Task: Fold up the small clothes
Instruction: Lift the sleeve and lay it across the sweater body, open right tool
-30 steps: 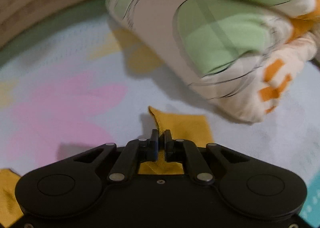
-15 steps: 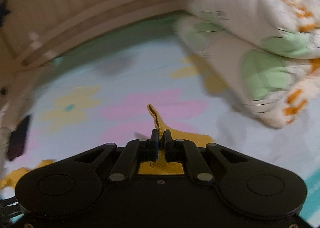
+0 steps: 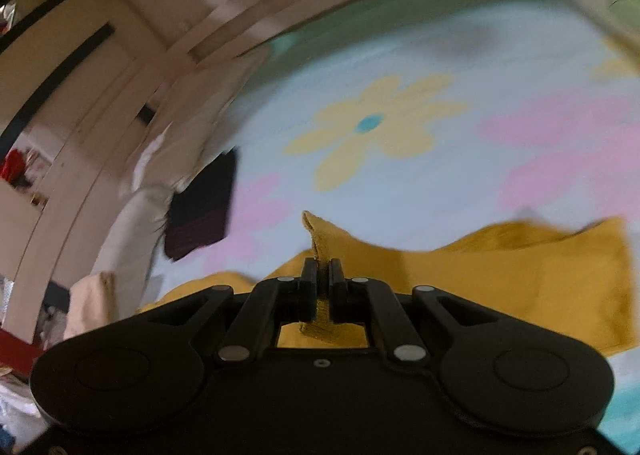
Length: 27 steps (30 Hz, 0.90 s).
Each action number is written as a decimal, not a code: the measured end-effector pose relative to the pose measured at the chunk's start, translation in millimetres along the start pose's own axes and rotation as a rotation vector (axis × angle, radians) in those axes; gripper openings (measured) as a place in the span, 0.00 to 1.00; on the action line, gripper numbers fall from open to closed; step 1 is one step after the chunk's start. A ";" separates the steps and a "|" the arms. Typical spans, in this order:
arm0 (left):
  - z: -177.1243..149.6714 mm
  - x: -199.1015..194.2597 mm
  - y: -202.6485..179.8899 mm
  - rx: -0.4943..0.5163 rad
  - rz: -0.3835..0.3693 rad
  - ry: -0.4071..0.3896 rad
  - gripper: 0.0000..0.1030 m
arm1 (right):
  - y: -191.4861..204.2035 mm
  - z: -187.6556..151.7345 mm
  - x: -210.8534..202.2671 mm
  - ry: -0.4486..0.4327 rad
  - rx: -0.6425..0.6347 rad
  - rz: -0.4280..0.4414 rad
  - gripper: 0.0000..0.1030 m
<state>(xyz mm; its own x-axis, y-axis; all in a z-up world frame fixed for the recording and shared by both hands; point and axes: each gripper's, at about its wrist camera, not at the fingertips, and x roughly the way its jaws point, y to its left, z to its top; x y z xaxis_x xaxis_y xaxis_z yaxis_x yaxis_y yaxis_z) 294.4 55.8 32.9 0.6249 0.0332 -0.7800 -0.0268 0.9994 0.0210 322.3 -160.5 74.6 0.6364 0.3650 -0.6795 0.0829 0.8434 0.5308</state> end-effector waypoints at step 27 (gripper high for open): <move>-14.6 43.9 -51.4 0.076 -0.062 0.083 0.69 | -118.4 -41.0 -20.5 -0.151 0.042 -0.159 0.60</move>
<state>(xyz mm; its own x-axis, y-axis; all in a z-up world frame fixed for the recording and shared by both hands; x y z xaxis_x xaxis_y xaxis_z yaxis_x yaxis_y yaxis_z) 311.8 5.7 -11.6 0.5569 -0.0258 -0.8302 0.0705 0.9974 0.0162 267.9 -251.7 4.9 0.7201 0.1632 -0.6744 0.2211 0.8673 0.4460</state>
